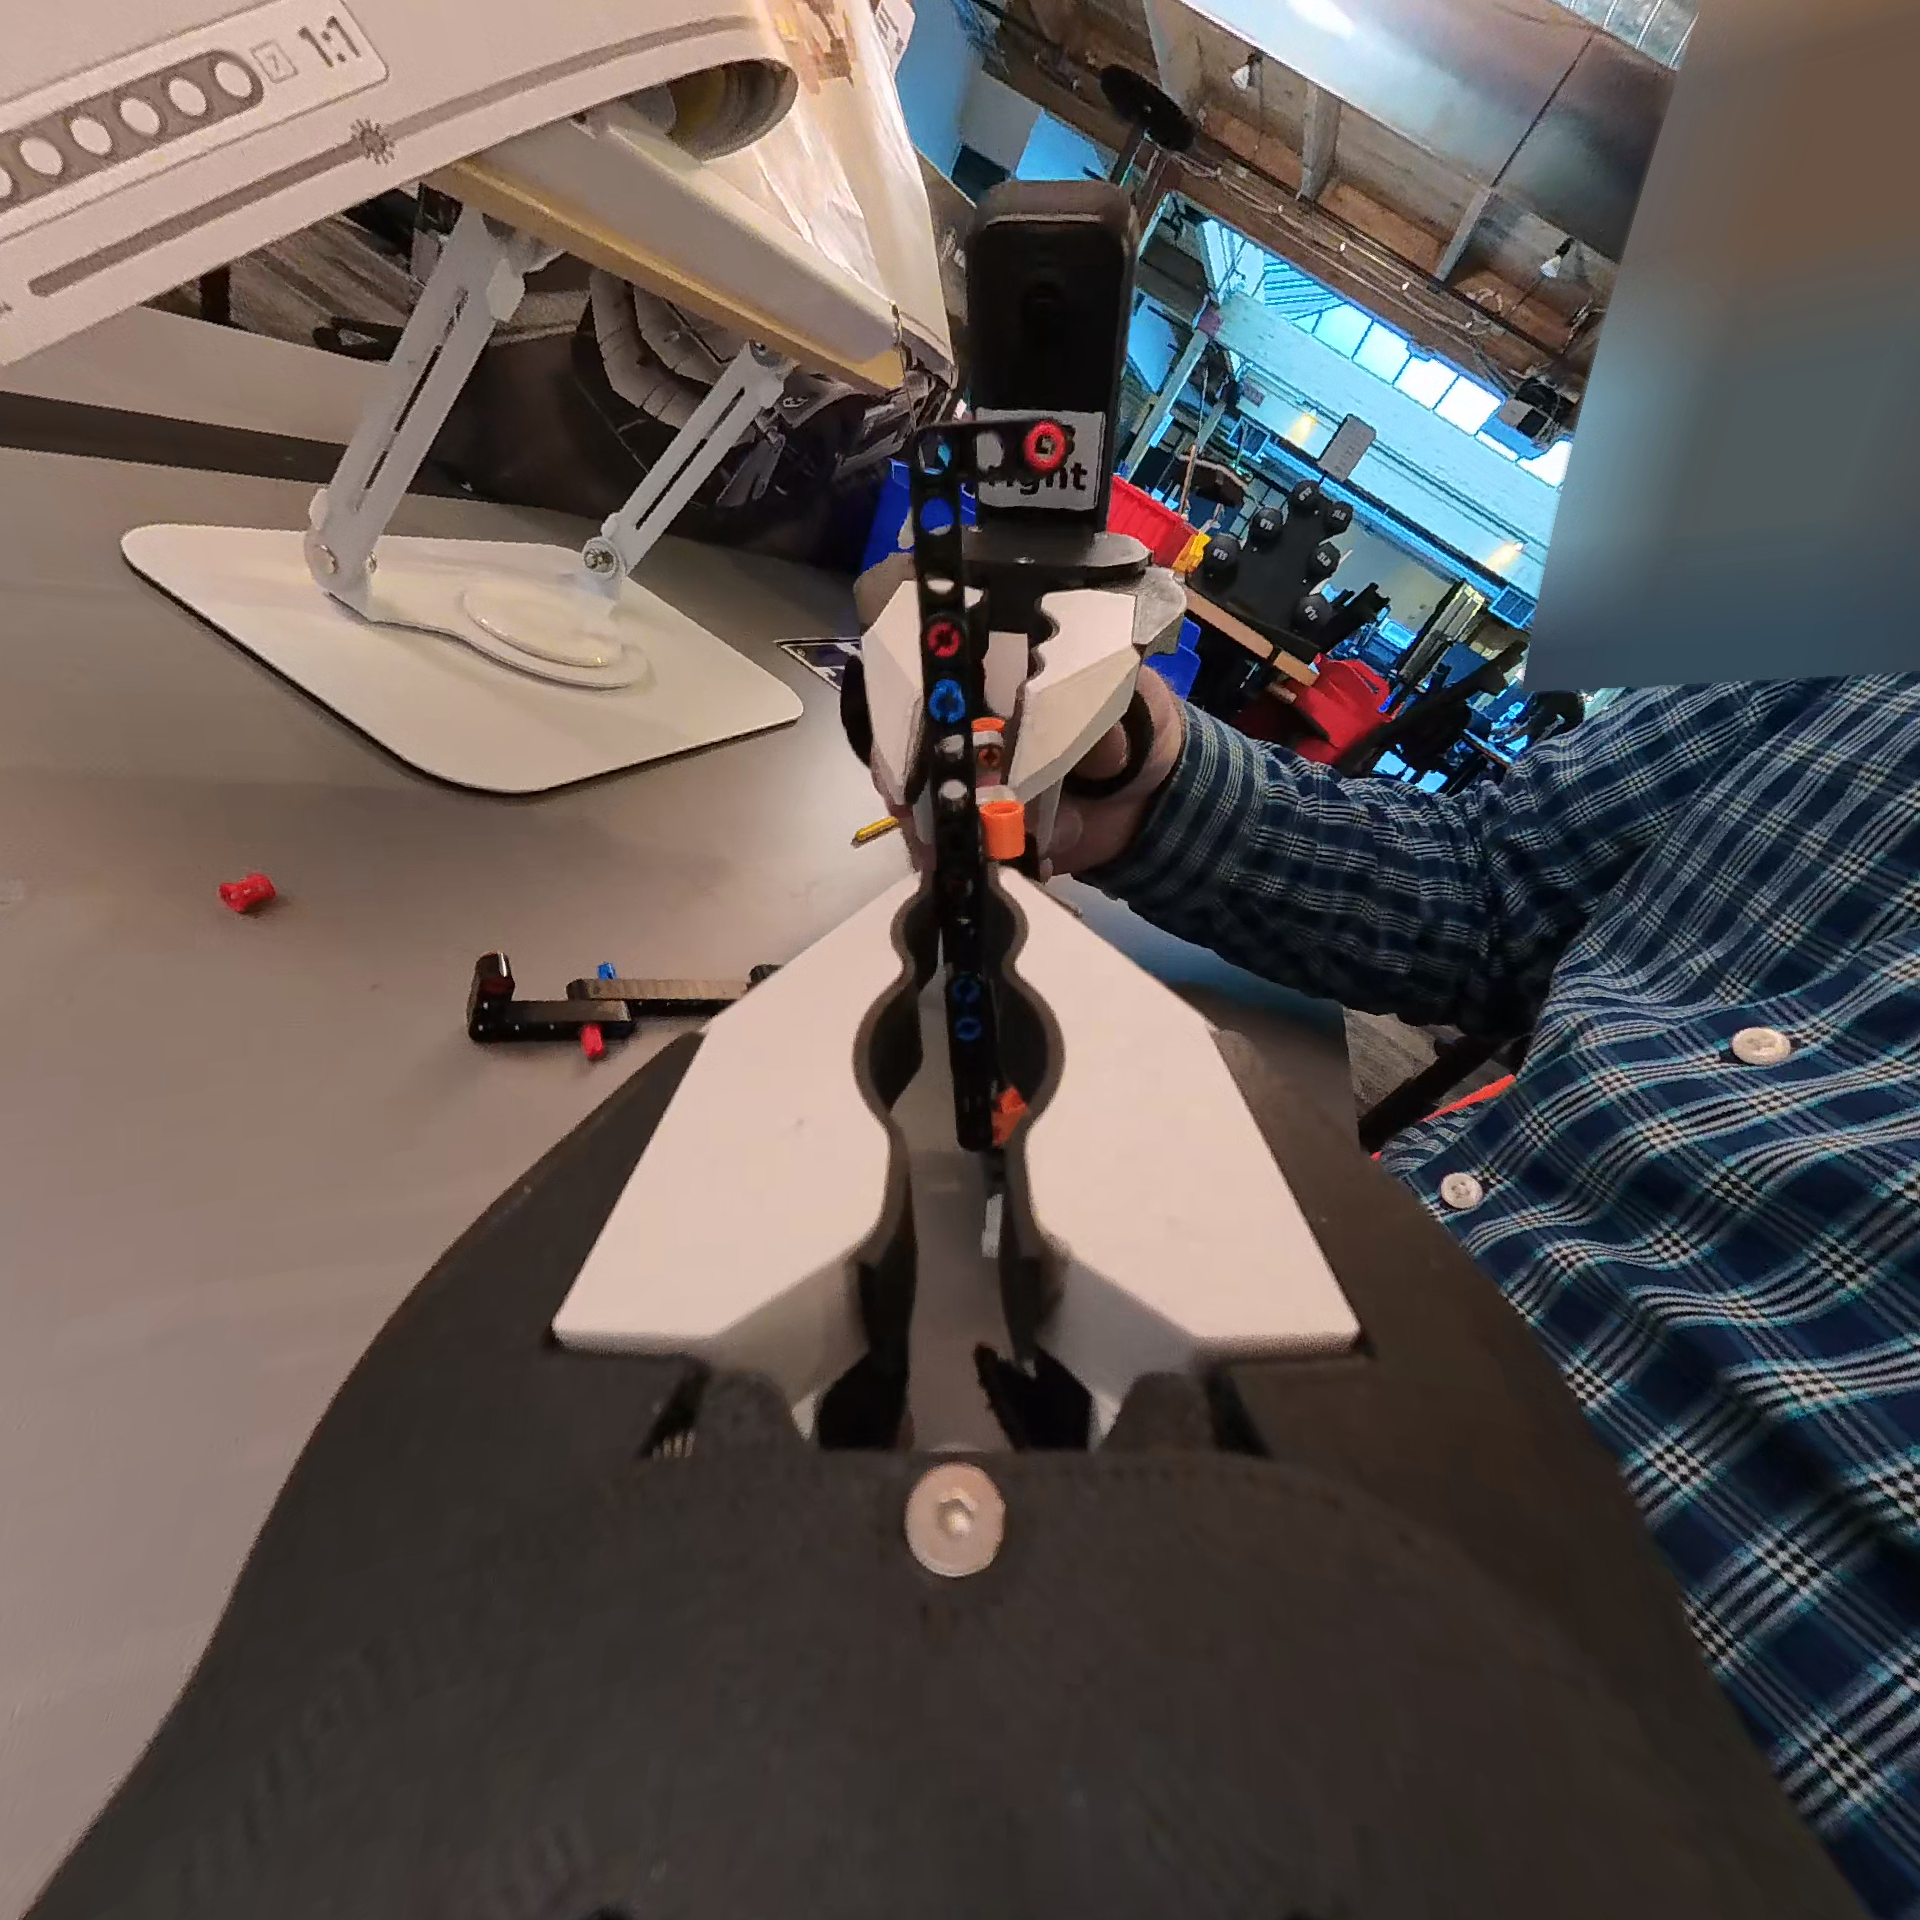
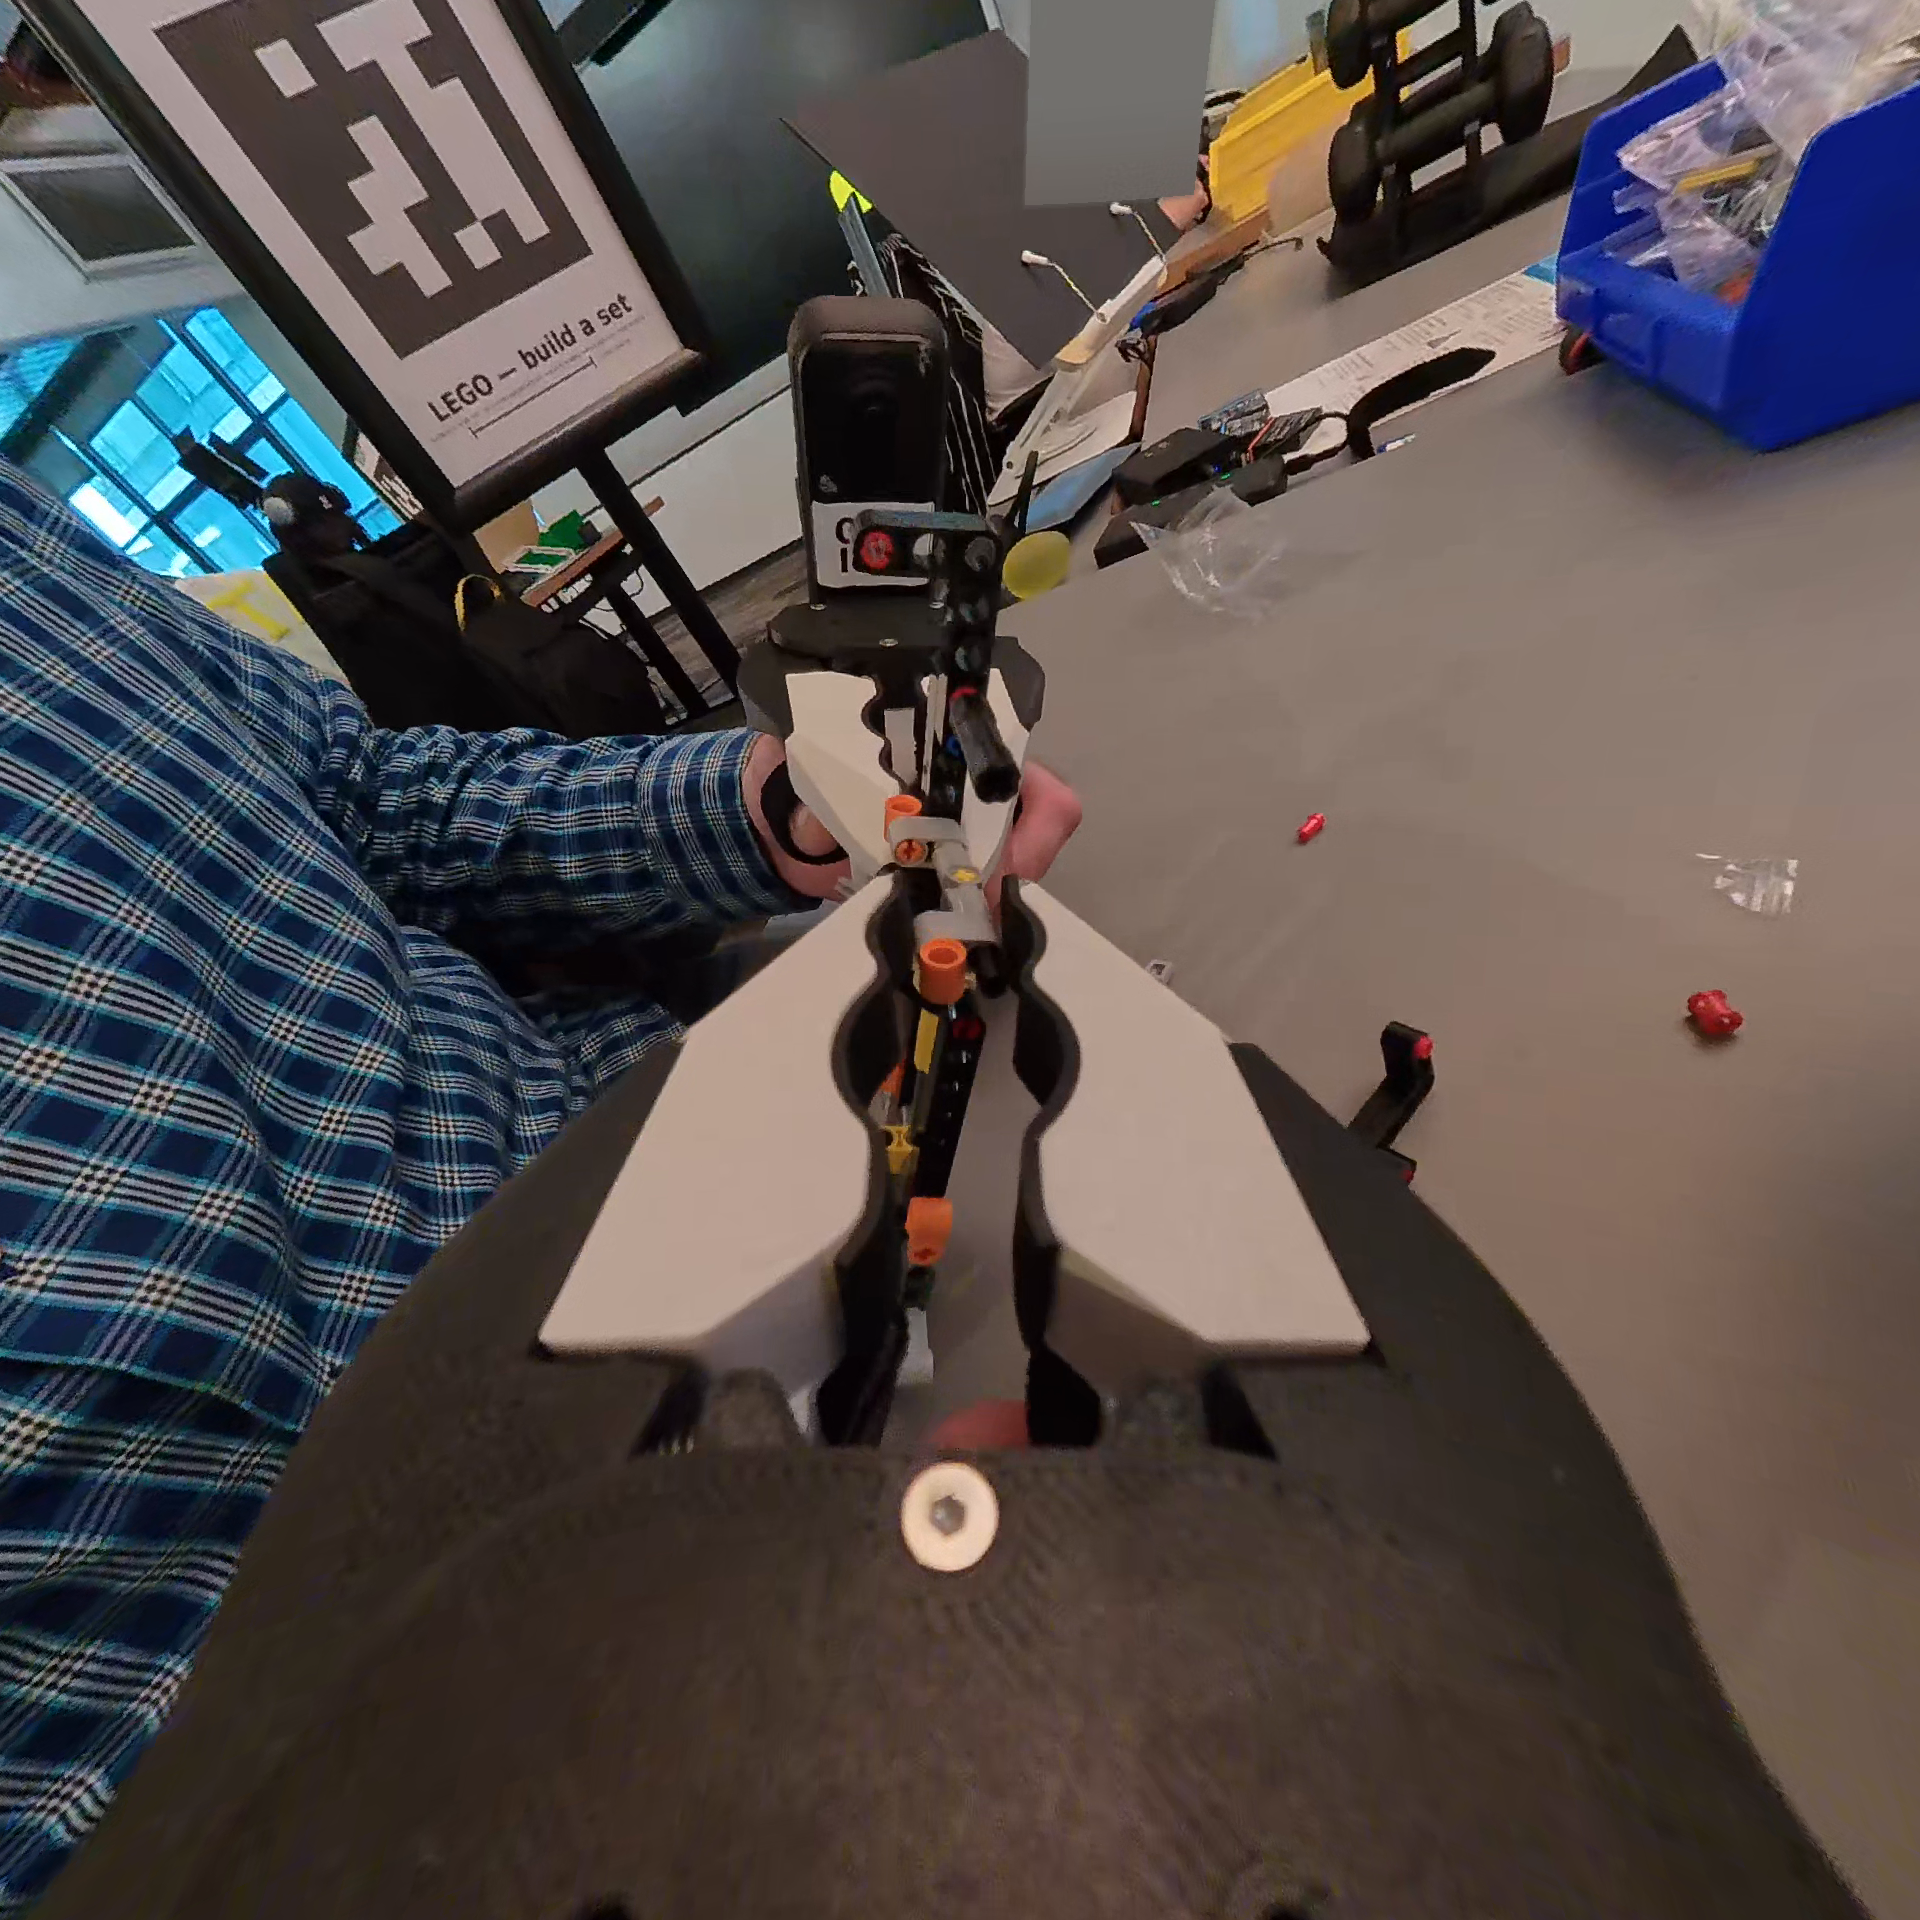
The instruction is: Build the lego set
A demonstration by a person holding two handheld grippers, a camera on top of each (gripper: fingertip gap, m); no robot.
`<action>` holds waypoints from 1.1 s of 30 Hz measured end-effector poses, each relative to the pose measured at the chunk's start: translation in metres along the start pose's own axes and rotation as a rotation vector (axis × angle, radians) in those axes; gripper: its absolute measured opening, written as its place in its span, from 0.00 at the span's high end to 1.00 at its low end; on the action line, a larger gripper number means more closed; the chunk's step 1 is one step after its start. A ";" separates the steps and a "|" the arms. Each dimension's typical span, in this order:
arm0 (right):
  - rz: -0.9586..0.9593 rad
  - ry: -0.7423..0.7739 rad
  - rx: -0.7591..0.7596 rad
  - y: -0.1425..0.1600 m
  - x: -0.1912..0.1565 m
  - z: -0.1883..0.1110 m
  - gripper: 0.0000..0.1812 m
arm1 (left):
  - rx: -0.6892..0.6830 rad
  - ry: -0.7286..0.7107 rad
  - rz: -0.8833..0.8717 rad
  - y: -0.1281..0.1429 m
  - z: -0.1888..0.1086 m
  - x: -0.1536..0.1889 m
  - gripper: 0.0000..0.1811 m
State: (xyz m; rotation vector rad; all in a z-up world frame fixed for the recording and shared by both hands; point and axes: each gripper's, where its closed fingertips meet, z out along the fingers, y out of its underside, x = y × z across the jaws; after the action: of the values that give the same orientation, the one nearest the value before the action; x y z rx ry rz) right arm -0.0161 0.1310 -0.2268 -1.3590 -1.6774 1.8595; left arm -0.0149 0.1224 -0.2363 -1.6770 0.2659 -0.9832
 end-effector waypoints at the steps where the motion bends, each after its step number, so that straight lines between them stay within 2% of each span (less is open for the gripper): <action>1: 0.001 -0.001 -0.004 0.000 0.000 0.000 0.93 | -0.001 -0.005 0.004 0.000 0.000 -0.001 0.97; 6: 0.011 -0.002 0.006 0.003 0.002 -0.002 0.93 | 0.016 -0.025 -0.005 0.000 0.001 -0.003 0.97; 17: 0.095 0.042 0.085 0.004 0.008 -0.003 0.93 | 0.145 -0.109 -0.125 -0.003 0.002 -0.010 0.97; 33: 0.206 0.026 0.150 0.010 0.010 -0.002 0.93 | 0.240 -0.145 -0.249 -0.002 0.000 -0.013 0.97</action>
State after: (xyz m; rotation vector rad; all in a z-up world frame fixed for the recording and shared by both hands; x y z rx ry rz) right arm -0.0164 0.1366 -0.2404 -1.5340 -1.3994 2.0231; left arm -0.0235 0.1309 -0.2406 -1.5739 -0.1562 -1.0254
